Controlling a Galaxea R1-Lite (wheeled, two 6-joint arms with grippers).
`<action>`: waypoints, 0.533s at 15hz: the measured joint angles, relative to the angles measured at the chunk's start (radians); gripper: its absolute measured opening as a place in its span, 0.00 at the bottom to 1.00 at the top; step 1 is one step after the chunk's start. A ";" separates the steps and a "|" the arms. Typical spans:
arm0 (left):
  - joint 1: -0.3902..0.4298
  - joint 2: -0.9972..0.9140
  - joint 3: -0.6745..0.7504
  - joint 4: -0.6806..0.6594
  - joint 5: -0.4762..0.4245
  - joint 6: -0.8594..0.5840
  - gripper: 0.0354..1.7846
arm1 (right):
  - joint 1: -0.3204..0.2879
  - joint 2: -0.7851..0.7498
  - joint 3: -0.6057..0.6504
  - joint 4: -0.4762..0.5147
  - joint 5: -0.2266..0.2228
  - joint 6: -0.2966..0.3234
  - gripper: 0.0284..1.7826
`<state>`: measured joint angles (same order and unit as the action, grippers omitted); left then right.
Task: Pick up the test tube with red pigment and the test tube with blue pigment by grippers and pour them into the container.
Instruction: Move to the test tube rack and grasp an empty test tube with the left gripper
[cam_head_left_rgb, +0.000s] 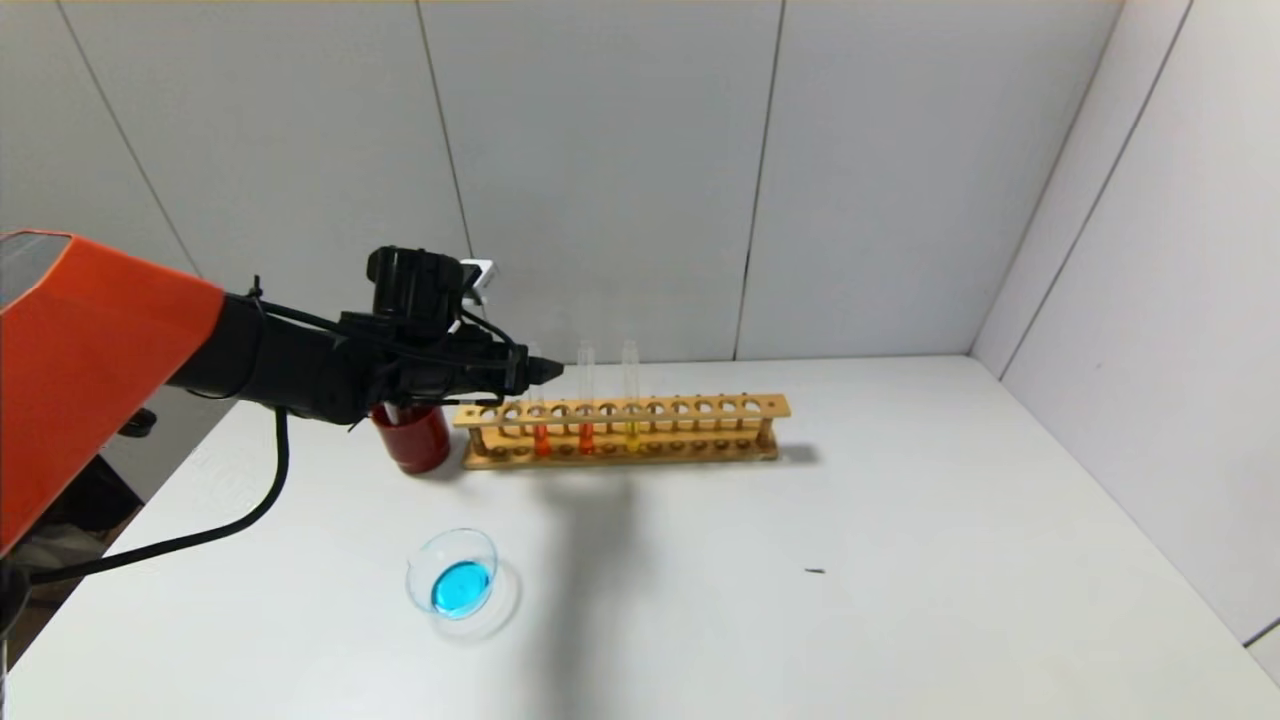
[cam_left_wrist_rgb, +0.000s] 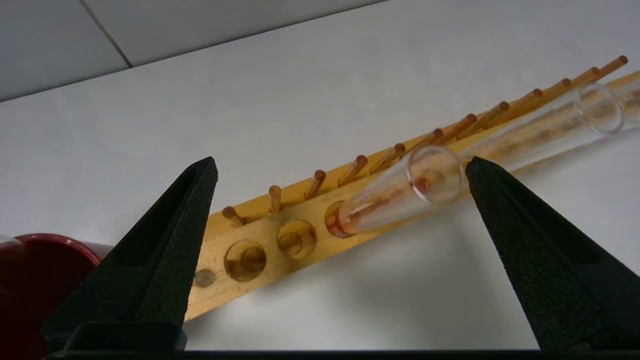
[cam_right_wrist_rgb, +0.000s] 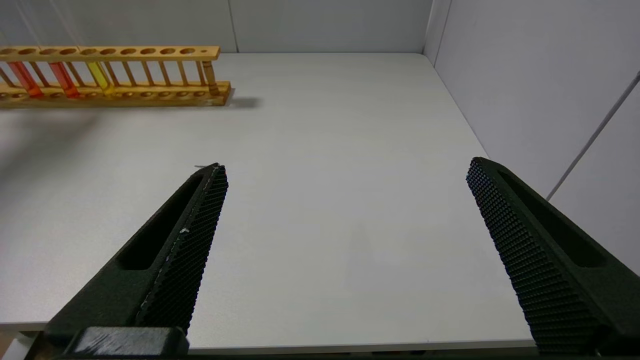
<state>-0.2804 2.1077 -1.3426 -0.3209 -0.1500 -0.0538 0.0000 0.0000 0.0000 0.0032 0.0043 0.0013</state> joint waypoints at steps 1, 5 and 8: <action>0.000 0.011 -0.014 0.000 0.001 0.000 0.96 | 0.000 0.000 0.000 0.000 0.000 0.000 0.98; -0.012 0.034 -0.031 0.000 0.008 0.002 0.75 | 0.000 0.000 0.000 0.000 0.000 0.000 0.98; -0.021 0.039 -0.033 0.001 0.008 0.002 0.44 | 0.000 0.000 0.000 0.000 0.000 0.000 0.98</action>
<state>-0.3015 2.1462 -1.3757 -0.3202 -0.1417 -0.0515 0.0000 0.0000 0.0000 0.0032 0.0043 0.0017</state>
